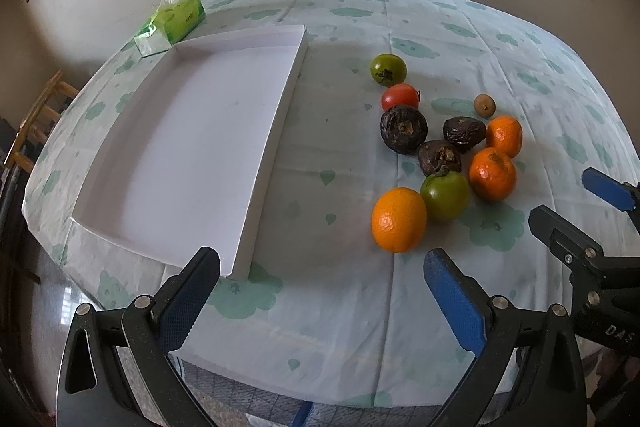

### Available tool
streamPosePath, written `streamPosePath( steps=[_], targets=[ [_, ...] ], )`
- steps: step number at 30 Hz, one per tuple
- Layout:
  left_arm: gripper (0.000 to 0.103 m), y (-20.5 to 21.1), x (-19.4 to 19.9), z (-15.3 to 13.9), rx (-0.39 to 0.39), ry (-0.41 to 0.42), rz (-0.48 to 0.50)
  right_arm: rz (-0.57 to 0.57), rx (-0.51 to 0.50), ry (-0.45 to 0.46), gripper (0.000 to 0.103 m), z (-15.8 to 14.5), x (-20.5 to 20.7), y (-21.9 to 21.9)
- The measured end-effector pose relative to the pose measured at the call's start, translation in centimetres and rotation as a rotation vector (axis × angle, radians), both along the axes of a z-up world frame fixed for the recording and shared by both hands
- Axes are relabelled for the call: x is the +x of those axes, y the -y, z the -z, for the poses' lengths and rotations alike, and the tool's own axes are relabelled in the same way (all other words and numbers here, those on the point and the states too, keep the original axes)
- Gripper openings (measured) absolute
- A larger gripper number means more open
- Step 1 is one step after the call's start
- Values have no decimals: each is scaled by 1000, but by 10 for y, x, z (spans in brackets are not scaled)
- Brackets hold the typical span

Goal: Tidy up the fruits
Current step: 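Move left tool toward the orange while right tool moves toward the spotted tangerine, then close right tool on the spotted tangerine while left tool closes on the orange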

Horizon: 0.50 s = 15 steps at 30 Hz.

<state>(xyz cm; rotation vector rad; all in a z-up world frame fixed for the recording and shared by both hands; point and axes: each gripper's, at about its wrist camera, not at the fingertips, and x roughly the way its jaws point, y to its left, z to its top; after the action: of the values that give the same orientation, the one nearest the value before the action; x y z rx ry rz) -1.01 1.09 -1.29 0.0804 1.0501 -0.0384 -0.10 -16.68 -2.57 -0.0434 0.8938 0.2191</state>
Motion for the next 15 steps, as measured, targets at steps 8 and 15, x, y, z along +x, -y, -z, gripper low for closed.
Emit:
streamPosePath(
  steps=[8,15],
  targets=[
    [101,-4,-1,-1,5,-1,-6,-18,3,-16,79,4,-2,-3],
    [101,-5,0,2,5,-8,2,-52,1,-41,67,9,4,-11]
  ],
)
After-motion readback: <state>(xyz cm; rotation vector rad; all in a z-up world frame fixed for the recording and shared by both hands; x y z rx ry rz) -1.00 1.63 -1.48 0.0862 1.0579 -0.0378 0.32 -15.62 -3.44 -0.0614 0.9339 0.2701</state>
